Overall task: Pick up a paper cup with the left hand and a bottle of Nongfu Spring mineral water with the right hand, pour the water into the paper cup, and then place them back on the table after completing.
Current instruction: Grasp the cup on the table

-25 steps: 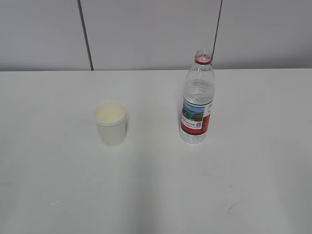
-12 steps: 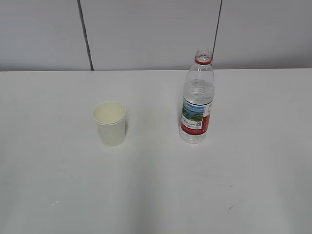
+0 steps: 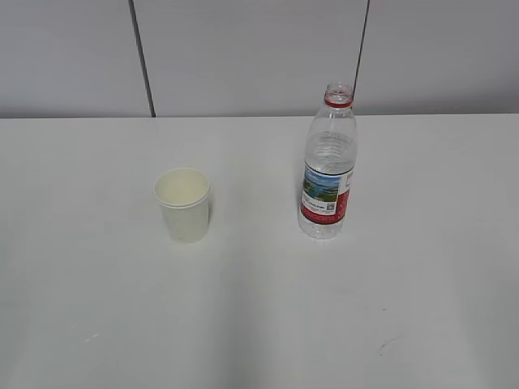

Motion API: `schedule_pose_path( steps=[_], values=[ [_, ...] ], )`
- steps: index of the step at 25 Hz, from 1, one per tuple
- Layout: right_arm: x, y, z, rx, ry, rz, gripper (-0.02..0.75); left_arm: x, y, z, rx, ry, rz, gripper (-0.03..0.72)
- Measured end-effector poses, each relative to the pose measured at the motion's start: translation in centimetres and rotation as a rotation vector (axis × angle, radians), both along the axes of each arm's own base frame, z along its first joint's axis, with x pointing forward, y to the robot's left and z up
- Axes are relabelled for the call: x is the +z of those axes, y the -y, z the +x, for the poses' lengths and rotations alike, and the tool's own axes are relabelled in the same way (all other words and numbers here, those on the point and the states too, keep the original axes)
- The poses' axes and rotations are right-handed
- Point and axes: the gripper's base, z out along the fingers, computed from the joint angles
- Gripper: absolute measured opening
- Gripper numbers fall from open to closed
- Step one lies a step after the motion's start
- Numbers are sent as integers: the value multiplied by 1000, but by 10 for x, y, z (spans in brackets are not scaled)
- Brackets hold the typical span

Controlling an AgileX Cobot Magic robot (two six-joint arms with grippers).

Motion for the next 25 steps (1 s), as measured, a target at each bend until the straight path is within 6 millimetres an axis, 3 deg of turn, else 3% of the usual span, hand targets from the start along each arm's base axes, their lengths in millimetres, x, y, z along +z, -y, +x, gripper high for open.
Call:
schedule_pose_path(
  steps=[10, 15, 21, 25],
  values=[
    [1, 5, 1, -42, 14, -32, 534, 0, 0, 0, 0, 0, 0, 500],
    [23, 6, 8, -63, 246, -11, 534, 13, 5, 0, -36, 102, -44, 501],
    [34, -4, 42, -37, 419, -10, 534, 45, 9, 10, -95, 473, -13, 501],
    [35, -13, 74, -23, 455, -1, 534, 37, 8, 38, -94, 495, 4, 501]
  ],
)
